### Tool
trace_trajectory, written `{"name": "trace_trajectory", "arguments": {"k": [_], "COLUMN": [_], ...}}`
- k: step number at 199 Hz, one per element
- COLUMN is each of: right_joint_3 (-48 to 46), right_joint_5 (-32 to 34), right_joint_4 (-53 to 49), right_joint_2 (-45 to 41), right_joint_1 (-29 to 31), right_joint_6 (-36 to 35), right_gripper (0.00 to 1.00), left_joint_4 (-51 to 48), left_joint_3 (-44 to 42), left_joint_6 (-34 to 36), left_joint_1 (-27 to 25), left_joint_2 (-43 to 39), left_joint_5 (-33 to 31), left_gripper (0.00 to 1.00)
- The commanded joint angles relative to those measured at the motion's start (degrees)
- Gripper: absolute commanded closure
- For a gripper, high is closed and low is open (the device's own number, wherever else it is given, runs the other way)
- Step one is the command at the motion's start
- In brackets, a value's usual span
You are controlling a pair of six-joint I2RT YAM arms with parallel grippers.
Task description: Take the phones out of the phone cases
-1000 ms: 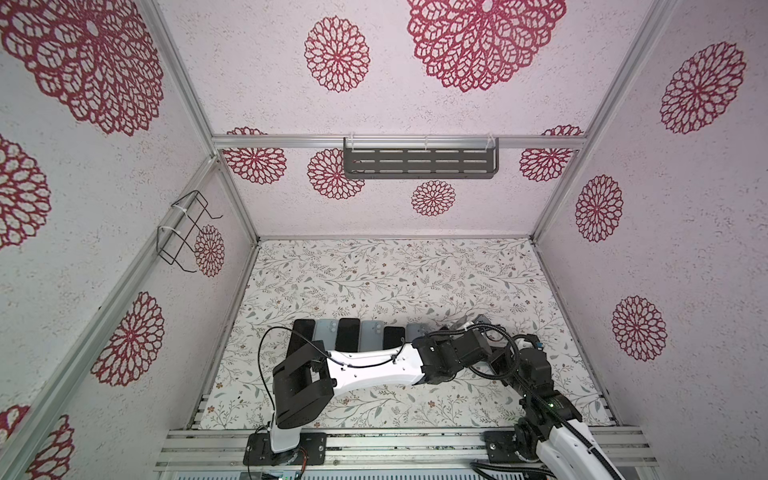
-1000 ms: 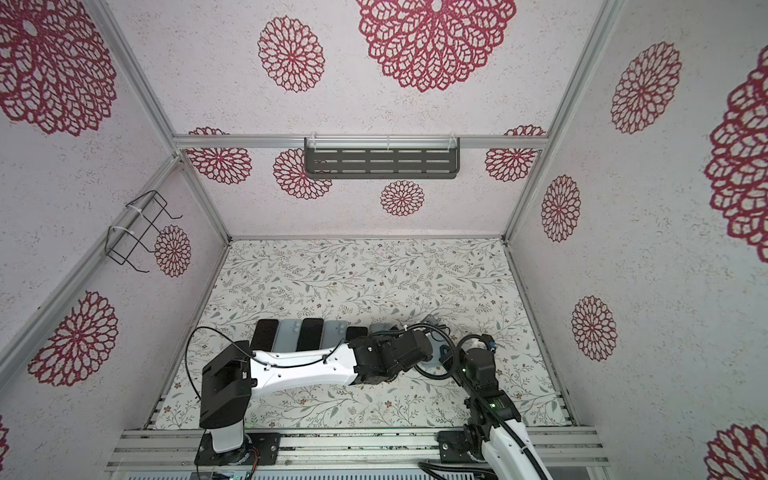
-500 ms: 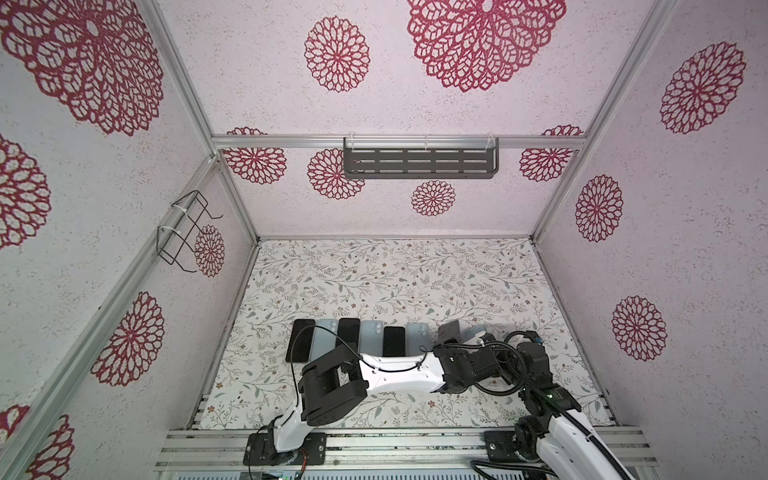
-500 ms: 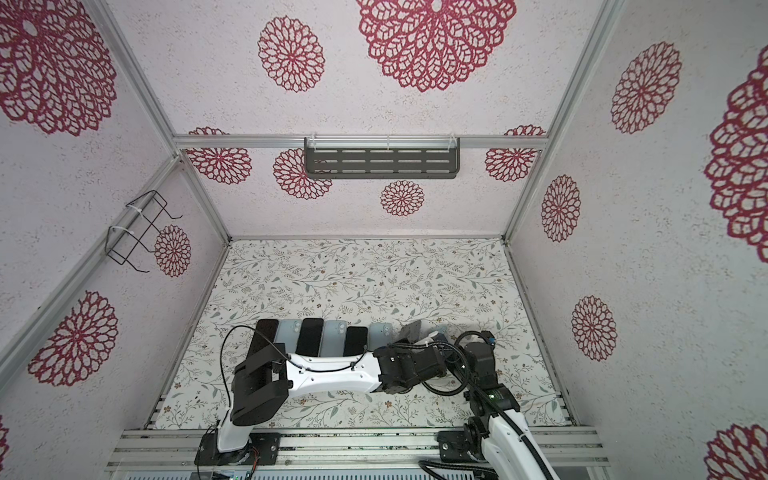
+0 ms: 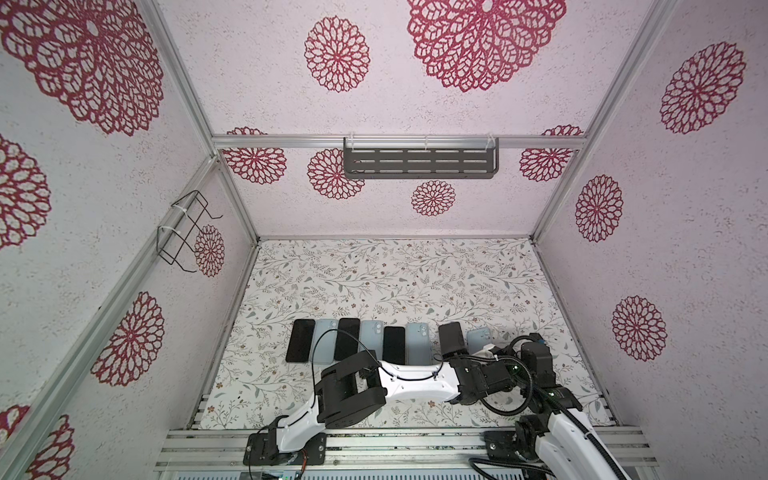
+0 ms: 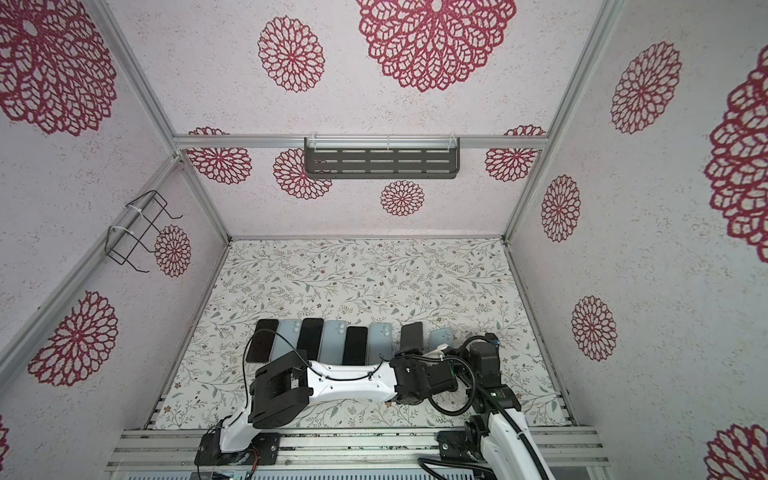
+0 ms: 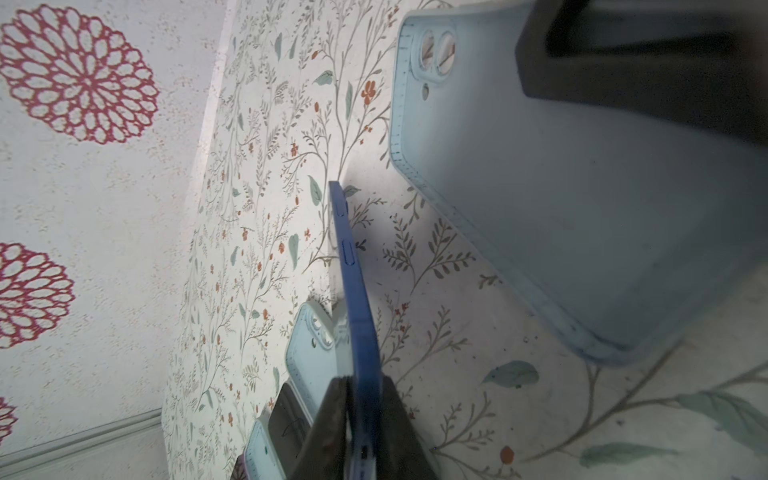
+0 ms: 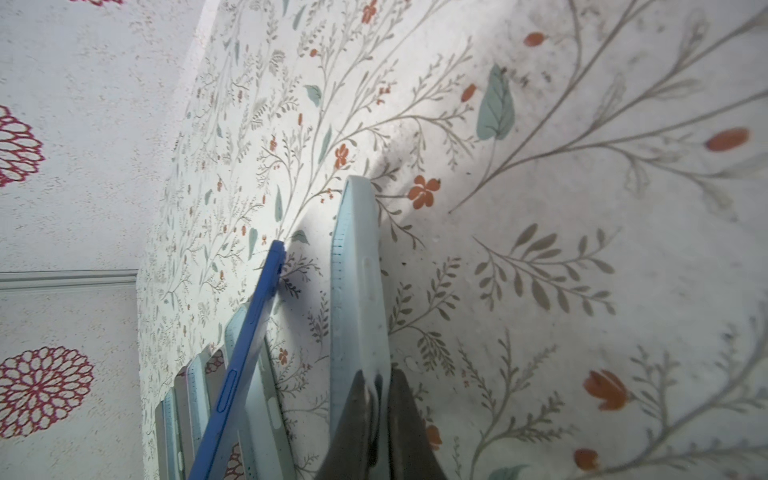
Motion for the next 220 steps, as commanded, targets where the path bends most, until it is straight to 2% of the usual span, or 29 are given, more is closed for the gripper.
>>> {"name": "trace_trajectory", "arguments": {"k": [1, 14, 45, 96, 132, 169, 197, 220], "right_joint_3": [2.3, 2.3, 2.3, 2.6, 2.7, 2.4, 1.4, 1.6], "right_joint_5": [-1.8, -2.2, -2.5, -2.2, -1.1, -0.2, -0.2, -1.2], "right_joint_4": [2.4, 2.6, 3.3, 4.5, 5.1, 8.2, 13.6, 15.7], "right_joint_2": [0.0, 0.4, 1.5, 4.2, 4.7, 7.0, 9.7, 13.6], "right_joint_1": [-0.1, -0.3, -0.4, -0.5, -0.5, -0.5, -0.5, -0.2], "right_joint_6": [-1.4, -1.6, -2.1, -3.5, -4.9, -7.5, -9.3, -10.6], "right_gripper": [1.0, 1.0, 1.0, 1.0, 1.0, 1.0, 1.0, 1.0], "left_joint_4": [-2.3, -2.3, -0.9, 0.8, 2.5, 6.1, 10.1, 11.3], "left_joint_3": [1.0, 1.3, 1.4, 0.0, -2.4, -11.1, -20.6, -27.1], "left_joint_6": [1.3, 1.0, 0.4, -1.1, -4.2, -12.8, -19.5, -24.4], "left_joint_1": [-2.1, -2.3, -2.2, -1.7, -1.0, 2.9, 6.3, 8.3], "left_joint_2": [2.7, 3.5, 3.8, 2.8, 0.3, -9.2, -20.3, -27.1], "left_joint_5": [2.6, 2.4, 2.5, 2.2, 1.8, 5.2, 8.3, 7.8], "left_gripper": [0.75, 0.66, 0.58, 0.35, 0.25, 0.17, 0.12, 0.07]}}
